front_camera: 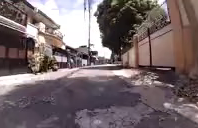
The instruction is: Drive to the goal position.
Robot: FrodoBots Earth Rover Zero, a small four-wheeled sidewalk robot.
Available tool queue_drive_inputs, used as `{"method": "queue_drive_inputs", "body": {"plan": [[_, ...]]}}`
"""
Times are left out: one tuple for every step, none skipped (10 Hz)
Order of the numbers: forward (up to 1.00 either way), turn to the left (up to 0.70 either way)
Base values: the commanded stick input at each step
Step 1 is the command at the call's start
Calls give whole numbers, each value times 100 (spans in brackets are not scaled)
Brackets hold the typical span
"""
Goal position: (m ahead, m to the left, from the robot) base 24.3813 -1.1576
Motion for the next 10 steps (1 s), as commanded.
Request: {"method": "queue_drive_inputs", "body": {"plan": [[100, 0], [100, 0], [100, 0], [100, 0], [100, 0], [100, 0], [100, 0], [100, -40], [100, -40], [100, -28]]}}
